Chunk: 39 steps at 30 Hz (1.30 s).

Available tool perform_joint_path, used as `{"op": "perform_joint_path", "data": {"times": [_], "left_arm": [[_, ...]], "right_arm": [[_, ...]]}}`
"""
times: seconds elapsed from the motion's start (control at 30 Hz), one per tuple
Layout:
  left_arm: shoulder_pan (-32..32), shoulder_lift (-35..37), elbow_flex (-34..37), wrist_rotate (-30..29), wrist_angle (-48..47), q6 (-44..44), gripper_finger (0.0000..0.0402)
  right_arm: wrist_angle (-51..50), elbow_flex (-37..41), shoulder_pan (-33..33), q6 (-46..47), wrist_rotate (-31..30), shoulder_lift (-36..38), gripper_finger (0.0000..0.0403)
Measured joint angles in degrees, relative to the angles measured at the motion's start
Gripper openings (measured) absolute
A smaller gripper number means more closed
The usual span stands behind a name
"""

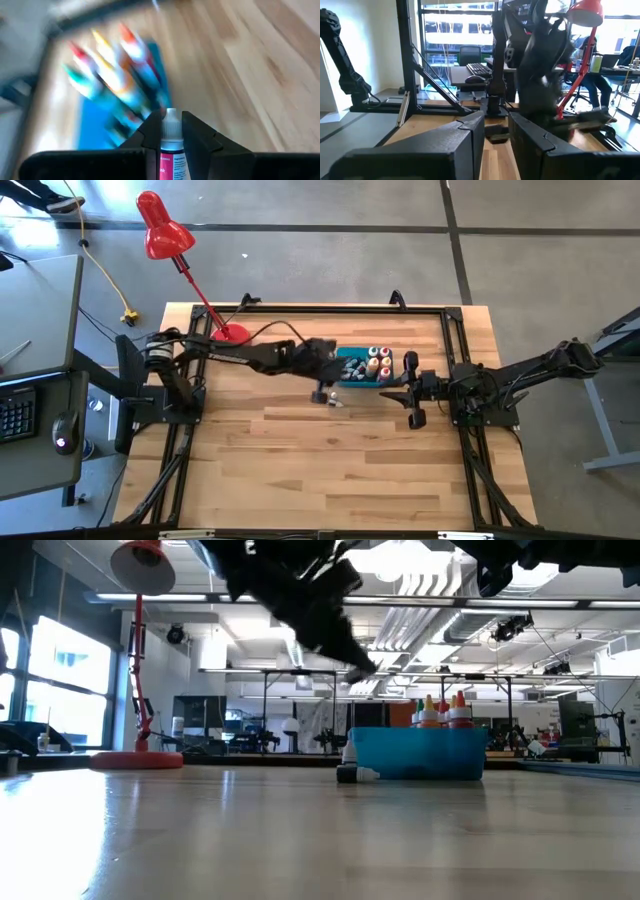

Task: Pick & Place food coloring
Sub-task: Put the small pink food coloring bottle into the blue bin, then put the small black food coloring bottle into the blue bin

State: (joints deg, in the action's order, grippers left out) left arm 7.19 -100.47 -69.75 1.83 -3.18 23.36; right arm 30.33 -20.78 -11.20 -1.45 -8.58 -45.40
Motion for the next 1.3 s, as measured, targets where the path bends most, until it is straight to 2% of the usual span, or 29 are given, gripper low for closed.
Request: {"op": "perform_joint_path", "data": {"times": [0.27, 0.4, 0.53, 0.73, 0.87, 1.03, 1.17, 1.3], "left_arm": [[4.2, -8.8, -7.4, 0.0, 0.6, -2.2, 0.0052], [5.7, -13.1, -9.0, -0.1, 0.0, -4.5, 0.0086], [6.0, -14.4, -10.5, -1.0, 0.2, -5.0, 0.013], [3.7, -13.6, -15.2, 0.0, -9.6, -4.3, 0.0165], [1.3, -12.0, -21.0, -2.8, -21.7, 0.7, 0.0167], [-1.3, -11.2, -31.1, -5.3, -46.6, 2.3, 0.0167], [-3.1, -10.1, -38.2, -4.9, -67.0, -1.7, 0.0168], [-3.5, -7.9, -37.3, -1.7, -76.5, -9.5, 0.0168]], "right_arm": [[0.3, 0.0, 0.0, -0.1, 0.0, 0.0, 0.0082], [0.3, 0.0, 0.0, -0.1, 0.0, 0.0, 0.0082], [-0.2, 0.0, 0.0, -0.1, 0.0, 0.0, 0.0082], [-1.0, 0.0, 0.0, -0.1, 0.0, 0.0, 0.0082], [-1.1, 0.0, 0.0, -0.1, 0.0, 0.0, 0.0082], [-1.5, 0.0, 0.0, -0.1, 0.0, 0.0, 0.0082], [-1.8, 0.0, 0.0, 0.1, 0.0, 0.0, 0.0082], [-1.9, 0.0, 0.0, 0.1, 0.0, 0.0, 0.0082]]}}
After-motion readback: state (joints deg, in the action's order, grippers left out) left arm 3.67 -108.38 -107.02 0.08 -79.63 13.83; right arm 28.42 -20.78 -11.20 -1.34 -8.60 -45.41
